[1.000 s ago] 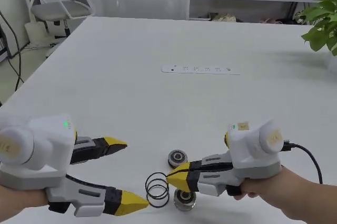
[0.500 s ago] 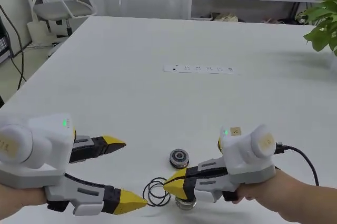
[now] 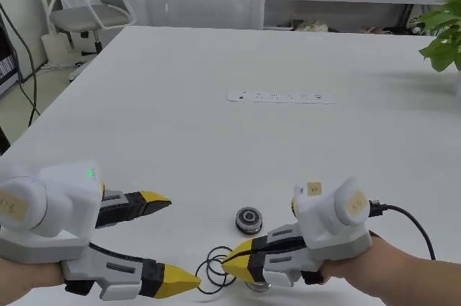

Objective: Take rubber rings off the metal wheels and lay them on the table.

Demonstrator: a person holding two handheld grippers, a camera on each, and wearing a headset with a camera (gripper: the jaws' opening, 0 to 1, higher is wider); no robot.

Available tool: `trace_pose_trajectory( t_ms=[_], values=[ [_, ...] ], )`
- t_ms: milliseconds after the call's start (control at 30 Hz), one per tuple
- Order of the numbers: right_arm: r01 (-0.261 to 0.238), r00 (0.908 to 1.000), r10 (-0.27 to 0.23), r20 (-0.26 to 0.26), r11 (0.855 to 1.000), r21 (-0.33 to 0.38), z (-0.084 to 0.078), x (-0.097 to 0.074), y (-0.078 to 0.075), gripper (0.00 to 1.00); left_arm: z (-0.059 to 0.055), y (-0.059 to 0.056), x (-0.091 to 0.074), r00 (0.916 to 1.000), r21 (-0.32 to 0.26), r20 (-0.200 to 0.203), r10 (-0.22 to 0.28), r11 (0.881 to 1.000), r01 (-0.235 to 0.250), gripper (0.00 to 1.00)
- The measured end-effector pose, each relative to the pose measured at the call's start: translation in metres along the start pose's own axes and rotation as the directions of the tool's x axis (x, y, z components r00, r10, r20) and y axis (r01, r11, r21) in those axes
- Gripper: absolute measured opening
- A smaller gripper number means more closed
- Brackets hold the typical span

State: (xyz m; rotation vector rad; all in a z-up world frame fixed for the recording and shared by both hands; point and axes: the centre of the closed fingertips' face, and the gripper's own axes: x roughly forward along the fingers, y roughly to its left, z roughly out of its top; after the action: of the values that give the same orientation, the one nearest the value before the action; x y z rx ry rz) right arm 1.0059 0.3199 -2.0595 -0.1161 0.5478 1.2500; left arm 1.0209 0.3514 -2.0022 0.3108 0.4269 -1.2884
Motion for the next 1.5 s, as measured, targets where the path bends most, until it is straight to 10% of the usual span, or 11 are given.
trace_pose_trajectory(
  t_ms=[900, 1500],
  values=[
    [0.021, 0.9992, -0.022, -0.033, 0.999, -0.032, -0.006, -0.003, -0.004, 0.16, 0.001, 0.0, -0.001, 0.9999, -0.003, -0.009, 0.009, 1.0, -0.009, 0.72],
    [0.065, 0.9962, -0.065, 0.058, 0.998, 0.002, 0.017, -0.016, -0.017, 0.23, 0.006, 0.008, -0.003, 0.9998, -0.016, 0.004, 0.02, 1.0, -0.02, 0.71]
  ],
)
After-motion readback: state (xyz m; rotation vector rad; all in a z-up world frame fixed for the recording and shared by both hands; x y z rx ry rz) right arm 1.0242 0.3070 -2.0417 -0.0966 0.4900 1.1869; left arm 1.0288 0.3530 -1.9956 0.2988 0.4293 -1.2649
